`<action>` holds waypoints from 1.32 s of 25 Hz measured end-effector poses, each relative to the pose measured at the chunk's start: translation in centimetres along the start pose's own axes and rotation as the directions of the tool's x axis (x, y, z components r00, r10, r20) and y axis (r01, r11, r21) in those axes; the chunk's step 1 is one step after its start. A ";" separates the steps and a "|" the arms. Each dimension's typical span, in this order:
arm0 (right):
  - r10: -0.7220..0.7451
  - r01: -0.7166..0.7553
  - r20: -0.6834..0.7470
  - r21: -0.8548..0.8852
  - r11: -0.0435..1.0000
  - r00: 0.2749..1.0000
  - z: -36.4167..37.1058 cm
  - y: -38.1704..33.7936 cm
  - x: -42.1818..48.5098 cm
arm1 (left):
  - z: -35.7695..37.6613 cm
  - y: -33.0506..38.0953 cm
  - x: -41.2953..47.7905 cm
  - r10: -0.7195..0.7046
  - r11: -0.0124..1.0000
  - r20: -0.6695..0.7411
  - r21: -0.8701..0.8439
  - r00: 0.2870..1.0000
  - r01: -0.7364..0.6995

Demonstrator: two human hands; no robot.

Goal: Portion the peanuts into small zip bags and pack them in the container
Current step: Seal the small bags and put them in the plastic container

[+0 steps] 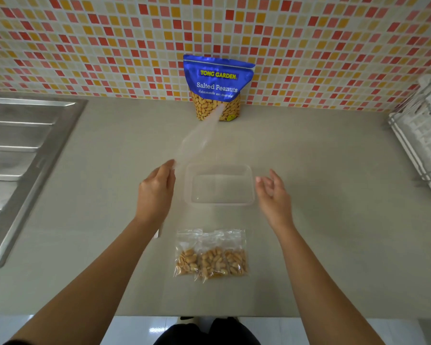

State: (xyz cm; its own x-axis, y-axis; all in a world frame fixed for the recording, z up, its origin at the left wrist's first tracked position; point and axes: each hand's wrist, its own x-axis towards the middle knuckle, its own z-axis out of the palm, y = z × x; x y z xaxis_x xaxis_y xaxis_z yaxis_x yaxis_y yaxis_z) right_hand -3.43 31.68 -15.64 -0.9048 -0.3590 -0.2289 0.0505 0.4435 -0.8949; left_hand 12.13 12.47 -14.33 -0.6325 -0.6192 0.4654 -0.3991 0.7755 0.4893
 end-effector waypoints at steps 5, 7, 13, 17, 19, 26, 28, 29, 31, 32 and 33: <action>0.182 -0.299 0.251 0.588 0.751 0.951 -5.1 -6.0 0.7 | 0.8 1.3 4.1 0.484 0.873 0.040 0.043 0.874 -0.486; 0.205 -0.365 0.361 0.460 0.809 0.910 -6.8 -6.7 0.4 | 1.4 2.3 5.4 0.604 0.791 0.108 0.034 0.789 -0.610; 0.150 -0.207 0.156 0.474 0.856 0.976 -7.2 -2.6 0.3 | 2.3 5.6 5.9 0.262 0.964 0.277 -0.034 0.924 -0.263; 0.243 -0.180 -0.093 0.437 0.881 0.966 -7.8 1.5 0.8 | 2.0 4.6 2.3 -0.306 0.945 0.476 0.254 0.824 0.205; 0.285 -0.207 -0.153 0.389 0.897 0.946 -7.8 3.7 0.9 | 2.1 4.0 0.6 -0.377 0.926 0.505 0.240 0.776 0.293; 0.114 -0.240 -0.359 -0.330 0.913 0.926 -6.3 6.9 0.8 | 3.4 2.4 -0.2 -0.467 0.879 0.461 0.149 0.755 0.453; 0.081 -0.238 -0.374 -0.396 0.887 0.924 -6.1 7.1 0.7 | 3.5 2.2 -0.4 -0.472 0.876 0.460 0.150 0.753 0.458; 0.066 -0.240 -0.382 -0.427 0.872 0.922 -5.9 7.1 0.8 | 3.5 2.3 -0.5 -0.471 0.877 0.460 0.151 0.753 0.456; 0.032 -0.239 -0.389 -0.498 0.834 0.921 -5.7 7.4 0.8 | 3.2 2.7 -0.8 -0.477 0.873 0.460 0.154 0.749 0.462; 0.000 -0.224 -0.394 -0.523 0.822 0.919 -5.6 7.2 0.6 | 2.9 2.9 -0.9 -0.480 0.871 0.454 0.143 0.750 0.471; -0.055 -0.180 -0.400 -0.527 0.831 0.915 -5.5 6.9 0.2 | 2.5 3.2 -1.0 -0.476 0.872 0.431 0.115 0.767 0.476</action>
State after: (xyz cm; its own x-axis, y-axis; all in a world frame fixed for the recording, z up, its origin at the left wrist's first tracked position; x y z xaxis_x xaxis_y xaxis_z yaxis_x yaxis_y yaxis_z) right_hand -5.58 39.18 -19.75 -0.9997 -0.0246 -0.0068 -0.0179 0.8658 -0.5001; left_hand 9.80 15.86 -15.06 -0.5808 -0.7907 -0.1937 -0.7258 0.3952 0.5631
